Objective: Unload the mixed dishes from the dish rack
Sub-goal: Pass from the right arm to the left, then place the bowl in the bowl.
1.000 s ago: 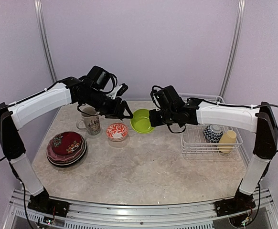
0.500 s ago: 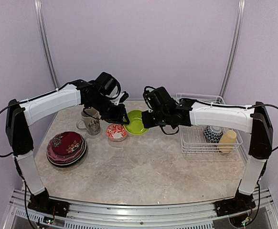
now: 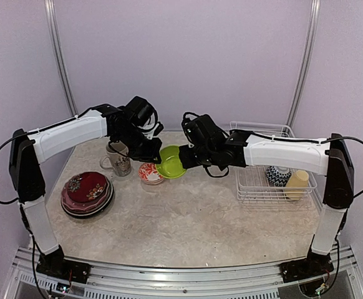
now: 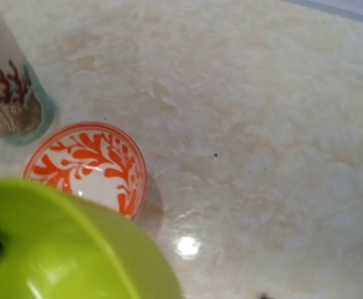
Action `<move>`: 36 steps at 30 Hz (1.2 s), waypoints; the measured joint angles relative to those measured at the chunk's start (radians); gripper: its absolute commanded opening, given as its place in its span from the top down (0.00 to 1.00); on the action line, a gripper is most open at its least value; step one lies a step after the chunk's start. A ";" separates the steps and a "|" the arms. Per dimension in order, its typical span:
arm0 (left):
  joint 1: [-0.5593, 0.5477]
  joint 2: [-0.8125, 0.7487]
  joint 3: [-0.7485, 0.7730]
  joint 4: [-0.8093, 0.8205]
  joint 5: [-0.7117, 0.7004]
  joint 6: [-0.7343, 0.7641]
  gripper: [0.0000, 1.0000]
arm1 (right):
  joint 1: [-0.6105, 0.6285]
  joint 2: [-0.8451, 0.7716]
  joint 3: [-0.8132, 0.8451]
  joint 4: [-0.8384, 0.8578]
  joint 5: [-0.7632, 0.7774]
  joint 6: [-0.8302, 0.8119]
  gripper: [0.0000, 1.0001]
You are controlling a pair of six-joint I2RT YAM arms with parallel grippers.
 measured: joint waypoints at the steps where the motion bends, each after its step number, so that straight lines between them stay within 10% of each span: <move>1: 0.005 0.000 0.003 -0.008 -0.002 0.002 1.00 | 0.001 -0.002 -0.003 0.002 0.005 -0.006 0.33; 12: 0.115 0.066 0.087 -0.078 -0.045 -0.007 1.00 | -0.017 -0.155 -0.122 0.000 0.121 -0.024 0.09; 36: 0.167 0.277 0.164 -0.177 -0.177 -0.013 0.90 | -0.075 -0.352 -0.325 0.032 0.171 -0.026 0.04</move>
